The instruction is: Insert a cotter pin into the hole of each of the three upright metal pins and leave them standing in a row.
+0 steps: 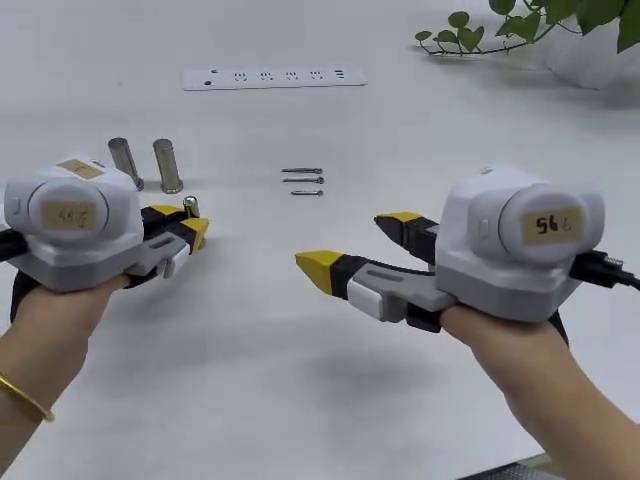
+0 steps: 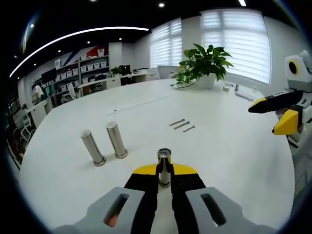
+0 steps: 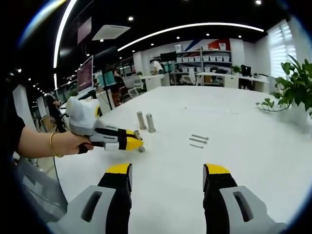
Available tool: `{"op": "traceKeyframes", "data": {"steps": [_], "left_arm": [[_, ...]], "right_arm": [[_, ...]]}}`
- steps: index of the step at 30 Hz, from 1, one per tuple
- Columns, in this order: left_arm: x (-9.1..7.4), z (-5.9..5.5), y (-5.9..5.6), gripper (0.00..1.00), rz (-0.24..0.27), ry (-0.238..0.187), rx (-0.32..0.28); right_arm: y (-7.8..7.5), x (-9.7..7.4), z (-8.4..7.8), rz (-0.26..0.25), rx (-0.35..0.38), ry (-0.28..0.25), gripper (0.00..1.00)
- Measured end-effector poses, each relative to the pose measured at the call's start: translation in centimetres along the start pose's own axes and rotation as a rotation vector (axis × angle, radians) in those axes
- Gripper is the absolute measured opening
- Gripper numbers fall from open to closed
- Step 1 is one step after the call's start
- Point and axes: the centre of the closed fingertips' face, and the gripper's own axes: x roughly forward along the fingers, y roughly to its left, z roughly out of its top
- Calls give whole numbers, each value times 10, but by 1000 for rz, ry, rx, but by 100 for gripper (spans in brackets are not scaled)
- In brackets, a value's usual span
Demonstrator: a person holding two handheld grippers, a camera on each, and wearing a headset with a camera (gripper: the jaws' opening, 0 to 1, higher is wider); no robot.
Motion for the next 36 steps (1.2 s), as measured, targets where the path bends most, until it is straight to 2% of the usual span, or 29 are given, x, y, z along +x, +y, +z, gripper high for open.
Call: {"op": "traceKeyframes", "data": {"steps": [9,14,18,23,26,31,34,36], "left_arm": [[-1,0,-4,6,0,-8,21],[0,0,-3,6,5,-16,2],[1,-1,-4,7,5,-8,42],[2,-5,-6,17,-3,8,50],[1,-4,-5,24,3,8,50],[-3,0,-1,37,16,1,51],[-8,3,1,45,22,-10,13],[-11,4,1,50,24,-7,9]], "right_arm": [[-2,-1,-5,-5,2,19,54],[-4,-1,-8,0,8,34,54],[-9,0,-8,0,19,43,52],[-16,3,-6,4,2,68,51],[-19,9,-5,20,-46,95,50],[-23,21,-1,76,-168,170,46],[-24,29,1,102,-199,201,44],[-23,33,1,122,-229,234,45]]}}
